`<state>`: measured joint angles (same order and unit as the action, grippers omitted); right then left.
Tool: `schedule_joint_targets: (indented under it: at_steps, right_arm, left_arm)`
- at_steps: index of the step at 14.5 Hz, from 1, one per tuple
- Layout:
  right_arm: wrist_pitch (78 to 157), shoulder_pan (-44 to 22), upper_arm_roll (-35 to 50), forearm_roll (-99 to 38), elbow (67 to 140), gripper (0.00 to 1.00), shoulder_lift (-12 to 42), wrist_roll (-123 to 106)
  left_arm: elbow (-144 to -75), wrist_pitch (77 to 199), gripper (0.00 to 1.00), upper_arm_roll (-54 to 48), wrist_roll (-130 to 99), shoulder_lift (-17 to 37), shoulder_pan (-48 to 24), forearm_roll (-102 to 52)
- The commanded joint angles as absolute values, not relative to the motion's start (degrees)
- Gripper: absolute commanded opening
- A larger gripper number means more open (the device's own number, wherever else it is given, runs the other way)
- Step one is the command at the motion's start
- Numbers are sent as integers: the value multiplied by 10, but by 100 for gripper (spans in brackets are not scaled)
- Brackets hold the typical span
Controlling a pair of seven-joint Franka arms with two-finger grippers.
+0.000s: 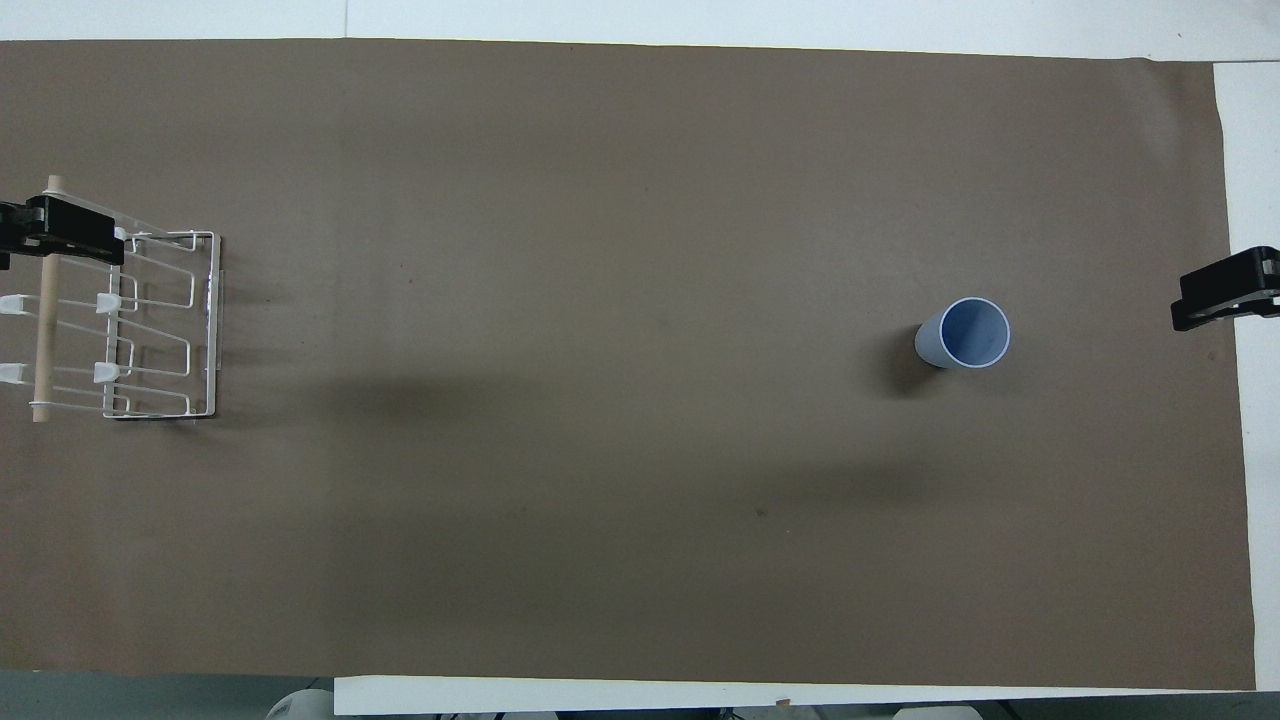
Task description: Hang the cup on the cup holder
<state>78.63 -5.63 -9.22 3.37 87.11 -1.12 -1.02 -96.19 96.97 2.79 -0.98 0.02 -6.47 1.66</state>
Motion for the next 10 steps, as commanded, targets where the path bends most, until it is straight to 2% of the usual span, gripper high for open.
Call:
schedule_joint_targets:
  at_steps: [1, 5, 10]
  right_arm:
    - [787, -47, -86, 24, 866, 100, -10, -18]
    - [812, -54, -84, 24, 887, 100, -14, -26]
    - [959, -84, -81, 21, 1009, 100, -26, -38]
  left_arm:
    - [-969, 975, 100, 26, -5, -8, -64, 26]
    - [-969, 974, 100, 26, -5, -8, -63, 25]
    - [-969, 969, 100, 25, -5, -8, -65, 25]
